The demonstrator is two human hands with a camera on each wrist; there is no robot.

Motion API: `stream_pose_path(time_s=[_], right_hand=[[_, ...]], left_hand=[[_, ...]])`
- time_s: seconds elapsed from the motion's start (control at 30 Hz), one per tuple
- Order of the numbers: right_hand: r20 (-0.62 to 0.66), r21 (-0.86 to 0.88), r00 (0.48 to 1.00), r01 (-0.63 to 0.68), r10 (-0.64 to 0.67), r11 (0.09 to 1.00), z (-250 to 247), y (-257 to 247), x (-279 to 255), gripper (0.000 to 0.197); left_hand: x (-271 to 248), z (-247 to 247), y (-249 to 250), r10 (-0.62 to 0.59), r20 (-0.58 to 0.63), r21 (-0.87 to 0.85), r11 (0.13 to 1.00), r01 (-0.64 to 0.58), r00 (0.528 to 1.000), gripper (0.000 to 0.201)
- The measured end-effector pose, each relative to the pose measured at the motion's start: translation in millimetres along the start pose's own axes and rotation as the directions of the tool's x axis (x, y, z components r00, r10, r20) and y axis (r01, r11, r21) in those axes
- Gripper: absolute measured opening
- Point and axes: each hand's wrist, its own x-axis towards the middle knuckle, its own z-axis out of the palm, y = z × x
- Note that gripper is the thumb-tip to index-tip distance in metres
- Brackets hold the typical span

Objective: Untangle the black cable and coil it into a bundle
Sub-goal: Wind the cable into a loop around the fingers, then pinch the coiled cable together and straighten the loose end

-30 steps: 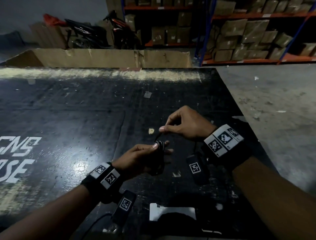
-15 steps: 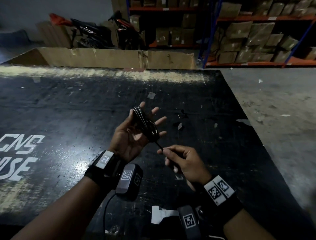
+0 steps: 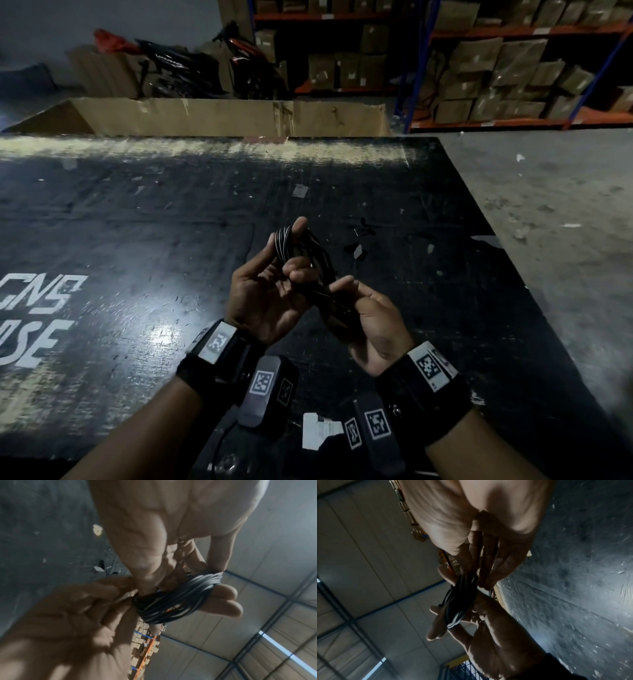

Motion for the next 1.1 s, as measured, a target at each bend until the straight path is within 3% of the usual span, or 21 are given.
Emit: stream_pose_path(time_s=[0.07, 0.17, 0.4, 0.53, 0.6, 0.7, 0.77, 0.83, 0.97, 1.03, 1.1], right_hand=[[-0.038, -0.039, 0.999, 0.023, -0.025, 0.999, -0.4, 0.3, -1.2, 0.046], [-0.102, -0.039, 0.993, 0.050, -0.054, 0.998, 0.2, -2.1, -1.1, 0.027], [-0.039, 0.089, 0.999, -0.030, 0.033, 0.996, -1.2, -4.2, -4.1, 0.015], [-0.042, 0.058, 0.987, 0.156, -0.154, 0.986, -2.3, -8.0, -2.9, 0.015], [-0.059, -0.046, 0.946, 0.316, -0.318, 0.948, -6.5, -13.0, 0.3, 0.015], [0.048, -0.304, 0.842, 0.524, -0.537, 0.795, -15.8, -26.8, 1.3, 0.016], [0.169, -0.453, 0.790, 0.593, -0.590, 0.665, -22.5, -37.9, -1.3, 0.015], [0.285, -0.546, 0.761, 0.628, -0.583, 0.554, -28.1, -46.0, -2.0, 0.015], [0.452, -0.650, 0.718, 0.671, -0.529, 0.357, -35.0, -50.8, 2.6, 0.014], [0.493, -0.692, 0.711, 0.670, -0.502, 0.269, -36.5, -51.9, 5.0, 0.015], [0.513, -0.715, 0.703, 0.668, -0.492, 0.208, -37.1, -52.4, 6.4, 0.014]], left_hand=[[-0.6, -1.0, 0.5, 0.024, -0.063, 0.063, 0.998, -0.020, 0.998, 0.042], [0.1, -5.2, 1.3, 0.036, -0.127, 0.124, 0.992, -0.021, 0.991, 0.043], [-4.4, -10.7, -1.5, -0.016, -0.087, 0.216, 0.976, 0.035, 0.996, 0.041], [-5.5, -3.8, -7.5, 0.036, -0.075, 0.251, 0.968, -0.016, 0.997, 0.038], [-7.0, -3.7, -10.7, 0.070, -0.081, 0.294, 0.955, -0.043, 0.994, 0.039], [-12.1, -10.9, -13.4, 0.071, -0.124, 0.321, 0.947, -0.028, 0.990, 0.042], [-13.2, -13.9, -13.0, 0.062, -0.167, 0.380, 0.925, 0.006, 0.984, 0.053], [-11.9, -11.1, -10.4, 0.033, -0.206, 0.558, 0.825, 0.090, 0.978, 0.066], [-7.0, 6.6, -5.3, -0.004, -0.189, 0.833, 0.529, 0.162, 0.982, 0.059], [-4.3, 10.2, -5.0, 0.012, -0.138, 0.930, 0.345, 0.125, 0.990, 0.057], [-2.3, 10.6, -7.1, 0.018, -0.073, 0.993, 0.098, 0.071, 0.997, 0.059]])
